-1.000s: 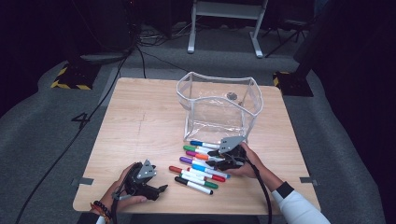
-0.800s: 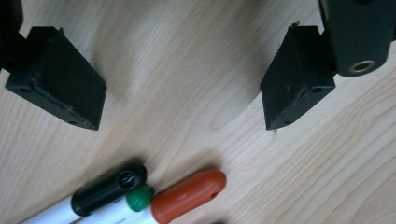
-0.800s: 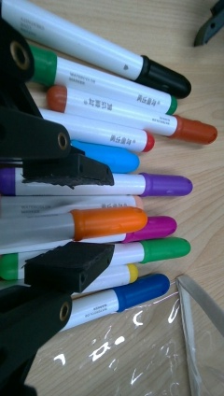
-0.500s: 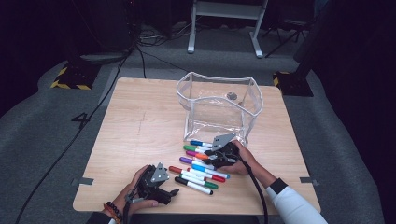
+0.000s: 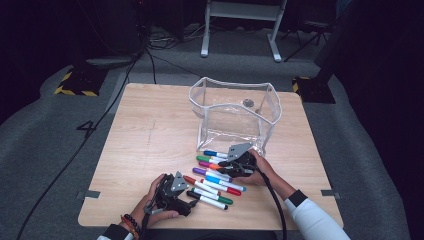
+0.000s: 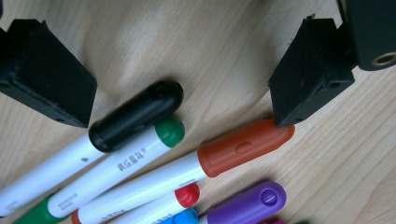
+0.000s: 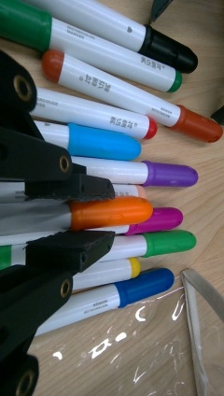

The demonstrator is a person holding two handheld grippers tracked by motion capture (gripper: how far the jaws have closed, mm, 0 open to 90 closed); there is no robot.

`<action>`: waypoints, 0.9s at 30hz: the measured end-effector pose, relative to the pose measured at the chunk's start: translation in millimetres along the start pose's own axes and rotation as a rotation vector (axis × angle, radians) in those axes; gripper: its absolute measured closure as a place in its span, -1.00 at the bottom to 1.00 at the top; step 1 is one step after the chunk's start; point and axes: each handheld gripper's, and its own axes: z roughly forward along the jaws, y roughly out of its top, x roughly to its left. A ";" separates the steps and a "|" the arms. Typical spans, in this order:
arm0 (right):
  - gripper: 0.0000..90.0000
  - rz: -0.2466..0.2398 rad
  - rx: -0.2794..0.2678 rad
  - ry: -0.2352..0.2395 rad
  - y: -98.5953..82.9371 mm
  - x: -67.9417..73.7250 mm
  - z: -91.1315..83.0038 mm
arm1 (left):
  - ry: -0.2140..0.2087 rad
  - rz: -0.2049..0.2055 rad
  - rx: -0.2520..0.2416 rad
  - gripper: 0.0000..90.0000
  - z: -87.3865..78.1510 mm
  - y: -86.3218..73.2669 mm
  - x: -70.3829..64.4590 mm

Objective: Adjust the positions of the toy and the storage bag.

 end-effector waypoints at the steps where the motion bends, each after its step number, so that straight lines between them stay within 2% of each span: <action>1: 0.63 0.000 0.000 0.000 0.0 0.0 0.0 | 0.000 0.000 0.000 -0.83 0.0 0.0 0.0; 4: 0.60 0.026 0.011 0.010 -7.1 -4.2 -7.2 | 0.001 0.000 0.002 -0.83 -0.2 0.0 0.3; 8: 0.60 0.026 0.022 -0.002 -9.4 -5.2 -8.8 | -0.008 0.010 0.004 -0.83 -1.2 -1.0 2.0; 9: 0.55 0.020 0.043 -0.007 -10.6 -4.5 -8.3 | -0.010 0.012 0.004 -0.83 -1.2 -1.0 2.2; 10: 0.49 0.003 0.098 0.012 -15.6 -3.5 -5.1 | -0.011 0.013 0.004 -0.83 -1.3 -1.1 2.3; 15: 0.65 0.031 0.075 -0.007 -22.7 -6.5 -7.5 | -0.019 0.019 0.004 -0.84 -1.2 -1.2 3.3; 18: 0.65 0.038 0.061 0.002 -24.4 -7.6 -9.2 | -0.020 0.017 0.004 -0.84 -1.0 -1.0 3.4; 20: 0.64 0.044 0.052 -0.009 -24.7 -7.9 -11.4 | -0.022 0.020 0.003 -0.84 -0.8 -0.9 3.6; 22: 0.64 0.054 0.021 -0.013 -25.3 -7.9 -16.8 | -0.023 0.021 0.003 -0.85 -0.7 -0.8 3.8; 27: 0.66 0.059 0.003 -0.028 -26.2 -6.5 -24.3 | -0.028 0.029 0.006 -0.85 -1.1 -0.8 6.4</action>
